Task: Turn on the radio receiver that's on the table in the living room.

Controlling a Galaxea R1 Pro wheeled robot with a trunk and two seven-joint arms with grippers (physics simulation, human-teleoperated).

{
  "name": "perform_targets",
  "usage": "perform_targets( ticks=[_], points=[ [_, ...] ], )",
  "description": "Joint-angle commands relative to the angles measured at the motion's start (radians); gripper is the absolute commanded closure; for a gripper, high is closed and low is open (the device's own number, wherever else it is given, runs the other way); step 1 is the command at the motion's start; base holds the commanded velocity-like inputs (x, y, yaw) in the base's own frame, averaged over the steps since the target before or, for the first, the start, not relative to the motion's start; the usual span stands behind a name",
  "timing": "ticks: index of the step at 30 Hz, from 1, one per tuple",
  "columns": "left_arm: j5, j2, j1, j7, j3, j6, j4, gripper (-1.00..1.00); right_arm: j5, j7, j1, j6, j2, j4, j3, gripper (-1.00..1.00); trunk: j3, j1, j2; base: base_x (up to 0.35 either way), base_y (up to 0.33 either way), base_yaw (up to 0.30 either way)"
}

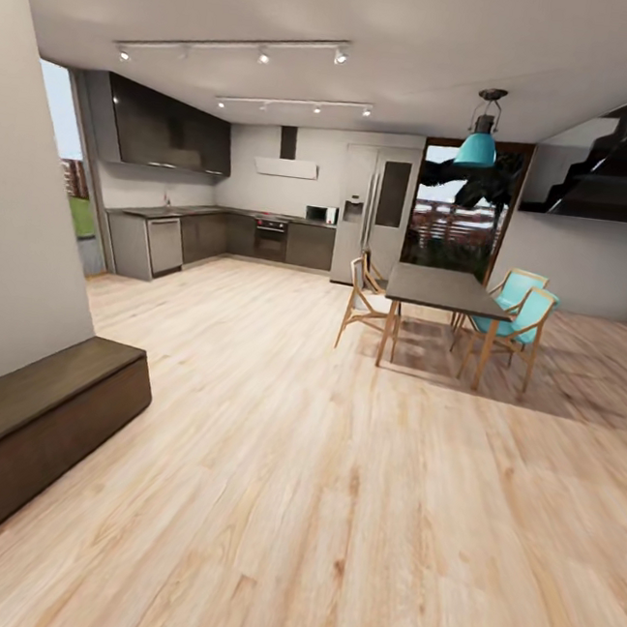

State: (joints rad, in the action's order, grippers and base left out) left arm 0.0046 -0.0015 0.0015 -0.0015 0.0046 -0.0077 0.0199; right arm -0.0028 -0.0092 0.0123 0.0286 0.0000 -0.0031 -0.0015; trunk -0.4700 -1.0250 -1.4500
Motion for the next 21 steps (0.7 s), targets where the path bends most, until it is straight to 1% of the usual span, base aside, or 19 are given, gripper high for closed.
perform_targets(
  ticks=[1, 21],
  points=[
    [0.000, 0.000, 0.000, 0.000, 0.000, 0.000, 0.000, -1.00, 0.000, 0.000, 0.000, 0.000, 0.000, 0.000, 0.000, -1.00, 0.000, 0.000, 0.000, 0.000, 0.000, -0.288],
    [0.000, 0.000, 0.000, 0.000, 0.000, 0.000, 0.000, -1.00, 0.000, 0.000, 0.000, 0.000, 0.000, 0.000, 0.000, -1.00, 0.000, 0.000, 0.000, 0.000, 0.000, -0.288]
  ],
)
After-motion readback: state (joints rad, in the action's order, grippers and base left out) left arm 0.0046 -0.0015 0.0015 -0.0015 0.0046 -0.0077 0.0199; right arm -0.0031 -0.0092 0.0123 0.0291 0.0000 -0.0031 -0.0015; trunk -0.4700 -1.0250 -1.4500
